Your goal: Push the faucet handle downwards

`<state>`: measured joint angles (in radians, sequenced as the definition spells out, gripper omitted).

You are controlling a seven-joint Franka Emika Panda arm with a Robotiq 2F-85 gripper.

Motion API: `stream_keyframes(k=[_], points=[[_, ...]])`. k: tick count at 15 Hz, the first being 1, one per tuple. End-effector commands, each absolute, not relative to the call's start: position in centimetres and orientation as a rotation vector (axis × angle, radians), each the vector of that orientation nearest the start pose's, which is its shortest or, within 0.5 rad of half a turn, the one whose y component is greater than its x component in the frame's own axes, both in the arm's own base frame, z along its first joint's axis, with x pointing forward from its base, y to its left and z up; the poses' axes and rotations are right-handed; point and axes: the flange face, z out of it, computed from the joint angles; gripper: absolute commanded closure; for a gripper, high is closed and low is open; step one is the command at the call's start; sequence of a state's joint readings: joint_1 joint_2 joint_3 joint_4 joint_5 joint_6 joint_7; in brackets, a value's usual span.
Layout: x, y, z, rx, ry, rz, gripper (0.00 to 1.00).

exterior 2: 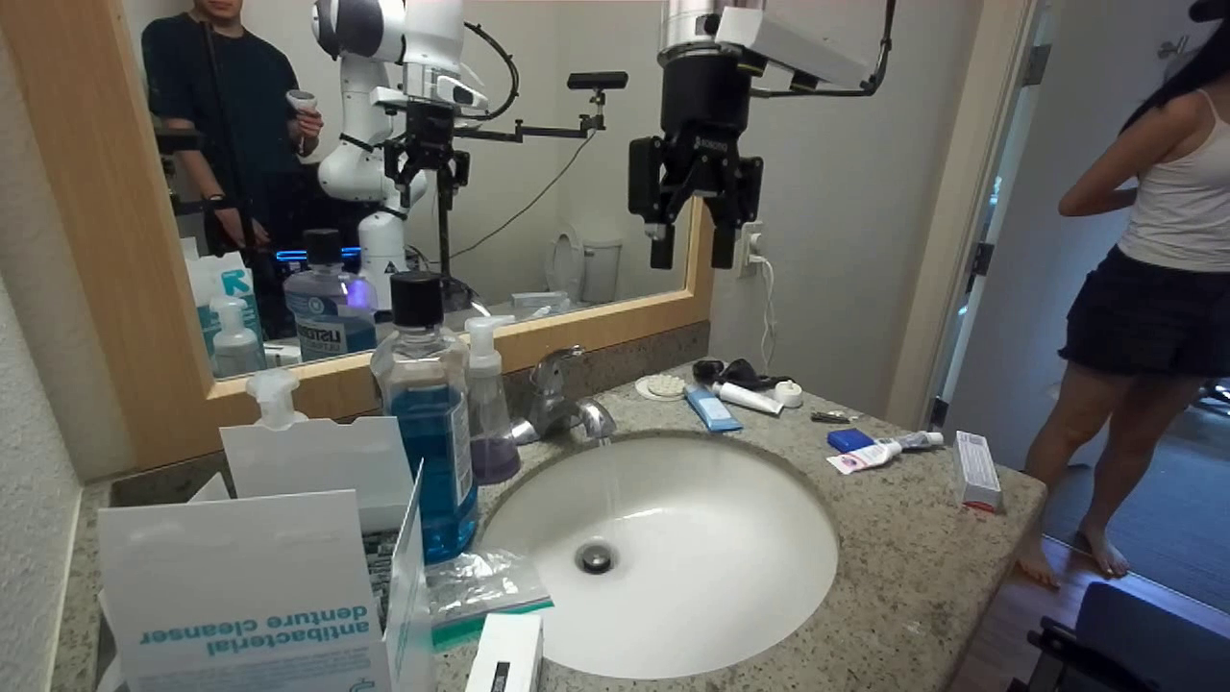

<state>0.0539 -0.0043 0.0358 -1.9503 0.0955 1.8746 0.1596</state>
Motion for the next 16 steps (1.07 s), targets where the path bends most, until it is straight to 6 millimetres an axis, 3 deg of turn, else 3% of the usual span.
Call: stream_keyframes(k=[1,7,9,10,16], points=[[56.8,4.9,46.9,-3.033,0.146,0.129,0.49],[59.9,3.5,45.7,-3.048,0.181,0.113,0.95],[61.0,3.1,45.3,-3.051,0.187,0.12,1.0],[59.6,3.5,45.2,-3.049,0.214,0.134,1.0],[59.9,3.5,44.7,-3.049,0.216,0.144,0.99]])
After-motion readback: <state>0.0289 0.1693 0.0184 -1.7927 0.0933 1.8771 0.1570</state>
